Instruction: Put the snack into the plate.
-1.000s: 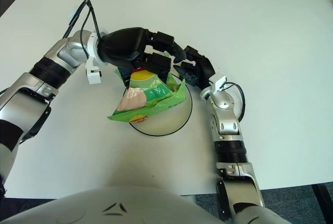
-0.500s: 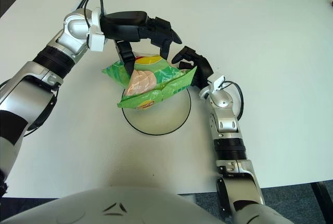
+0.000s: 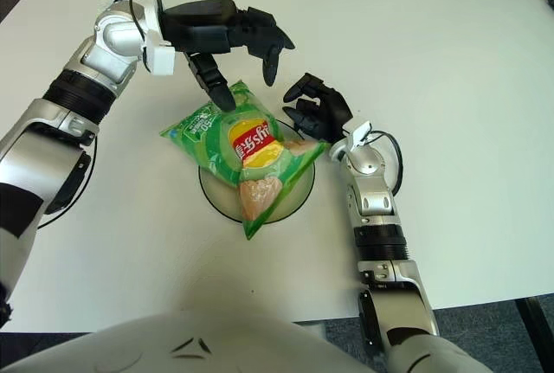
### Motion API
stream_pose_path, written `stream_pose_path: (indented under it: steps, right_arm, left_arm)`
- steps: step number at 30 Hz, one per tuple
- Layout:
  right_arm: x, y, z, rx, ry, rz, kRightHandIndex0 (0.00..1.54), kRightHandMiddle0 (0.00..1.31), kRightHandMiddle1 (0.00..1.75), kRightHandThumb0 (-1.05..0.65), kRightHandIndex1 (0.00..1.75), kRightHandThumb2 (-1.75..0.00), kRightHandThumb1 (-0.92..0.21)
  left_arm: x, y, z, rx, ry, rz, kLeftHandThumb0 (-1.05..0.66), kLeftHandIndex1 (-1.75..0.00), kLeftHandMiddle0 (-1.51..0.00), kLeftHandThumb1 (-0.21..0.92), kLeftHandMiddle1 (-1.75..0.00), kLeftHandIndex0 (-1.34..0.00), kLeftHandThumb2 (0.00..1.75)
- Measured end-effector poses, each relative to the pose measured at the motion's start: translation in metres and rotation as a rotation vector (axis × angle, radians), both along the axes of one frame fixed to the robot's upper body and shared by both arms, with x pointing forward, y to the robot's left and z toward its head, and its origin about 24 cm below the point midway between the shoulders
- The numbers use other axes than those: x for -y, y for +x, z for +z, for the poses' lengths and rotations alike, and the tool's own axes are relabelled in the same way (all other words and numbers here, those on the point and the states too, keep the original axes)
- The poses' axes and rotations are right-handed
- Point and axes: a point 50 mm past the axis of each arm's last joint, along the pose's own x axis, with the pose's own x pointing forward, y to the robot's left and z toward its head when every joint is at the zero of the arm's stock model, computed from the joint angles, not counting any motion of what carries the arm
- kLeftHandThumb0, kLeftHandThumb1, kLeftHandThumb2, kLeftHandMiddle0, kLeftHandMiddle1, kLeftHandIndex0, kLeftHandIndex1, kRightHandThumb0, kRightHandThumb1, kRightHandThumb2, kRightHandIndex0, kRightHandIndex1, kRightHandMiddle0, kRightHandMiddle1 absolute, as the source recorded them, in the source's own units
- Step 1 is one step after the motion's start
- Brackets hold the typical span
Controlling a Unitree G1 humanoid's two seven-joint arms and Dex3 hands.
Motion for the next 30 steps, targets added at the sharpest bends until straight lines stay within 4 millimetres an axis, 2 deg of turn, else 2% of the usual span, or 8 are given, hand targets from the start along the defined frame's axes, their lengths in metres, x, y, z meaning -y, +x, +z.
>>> stream_pose_path:
  steps: [3,7,16,30]
  right_arm:
    - [0.004,0.000,0.001,0.013,-0.006,-0.036,0.92,0.39,1.75,-0.40,1.75,-0.93,-0.61]
    - [0.013,-0.001,0.004,0.034,-0.024,-0.093,0.91,0.39,1.75,-0.39,1.75,-0.92,-0.61]
    - [0.029,-0.005,0.004,0.058,-0.056,-0.182,0.91,0.39,1.75,-0.39,1.75,-0.92,-0.62]
    - [0.031,-0.006,0.005,0.071,-0.079,-0.202,0.91,0.39,1.75,-0.39,1.75,-0.92,-0.62]
  left_arm:
    - [-0.010,0.007,-0.009,-0.012,-0.029,0.074,-0.38,-1.38,-0.90,0.83,-1.75,-0.58,0.35]
    - [-0.027,0.015,-0.025,-0.027,-0.078,0.175,-0.37,-1.34,-0.91,0.88,-1.75,-0.60,0.22]
    - [-0.054,0.020,-0.063,-0.042,-0.094,0.303,-0.37,-1.32,-0.91,0.92,-1.75,-0.62,0.14]
    - [-0.052,0.018,-0.063,-0.024,-0.108,0.278,-0.37,-1.31,-0.92,0.92,-1.75,-0.62,0.13]
